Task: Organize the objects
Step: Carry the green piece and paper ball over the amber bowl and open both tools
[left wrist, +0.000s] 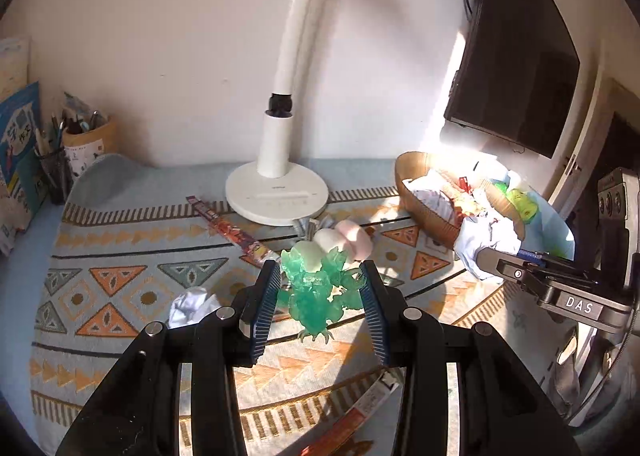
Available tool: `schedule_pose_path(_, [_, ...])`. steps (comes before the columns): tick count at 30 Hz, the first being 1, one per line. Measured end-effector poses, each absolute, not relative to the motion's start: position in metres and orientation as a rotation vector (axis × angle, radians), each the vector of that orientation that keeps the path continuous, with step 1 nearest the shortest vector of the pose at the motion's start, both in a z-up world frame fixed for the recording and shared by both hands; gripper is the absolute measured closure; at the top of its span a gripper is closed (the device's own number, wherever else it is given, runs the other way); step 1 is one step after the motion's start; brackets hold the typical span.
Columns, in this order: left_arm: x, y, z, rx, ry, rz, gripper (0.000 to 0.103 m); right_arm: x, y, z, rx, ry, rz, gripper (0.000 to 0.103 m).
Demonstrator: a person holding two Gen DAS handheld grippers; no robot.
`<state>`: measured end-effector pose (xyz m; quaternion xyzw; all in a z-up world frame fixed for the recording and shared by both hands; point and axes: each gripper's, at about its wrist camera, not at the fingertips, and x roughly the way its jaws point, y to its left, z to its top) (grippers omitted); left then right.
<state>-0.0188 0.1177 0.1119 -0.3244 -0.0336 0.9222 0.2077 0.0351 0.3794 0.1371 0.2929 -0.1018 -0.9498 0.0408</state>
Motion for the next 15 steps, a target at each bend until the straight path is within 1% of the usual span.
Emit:
schedule_pose_path(2, [-0.034, 0.155, 0.125, -0.915, -0.094, 2.504, 0.065, 0.036, 0.408, 0.156, 0.856, -0.306, -3.025, 0.061])
schedule_pose_path(4, [-0.056, 0.191, 0.130, -0.963, -0.144, 2.424, 0.065, 0.033, 0.436, 0.171, 0.827, -0.307, -3.148, 0.061])
schedule_pose_path(6, [-0.073, 0.227, 0.133, -0.961, -0.161, 2.373, 0.065, 0.023, 0.465, 0.178, 0.836, -0.354, -3.206, 0.061])
schedule_pose_path(8, [-0.089, 0.262, 0.135, -0.938, -0.139, 2.371, 0.065, 0.010, 0.489, 0.178, 0.875, -0.419, -3.248, 0.061])
schedule_pose_path(12, [-0.119, 0.310, 0.126, -0.961, -0.163, 2.327, 0.065, -0.016, 0.520, 0.166, 0.962, -0.480, -3.279, 0.061])
schedule_pose_path(14, [-0.127, 0.327, 0.122, -0.962, -0.154, 2.321, 0.065, -0.029, 0.531, 0.156, 1.002, -0.508, -3.278, 0.057])
schedule_pose_path(15, [-0.131, 0.333, 0.120, -0.961, -0.147, 2.332, 0.065, -0.035, 0.536, 0.149, 1.043, -0.515, -3.262, 0.054])
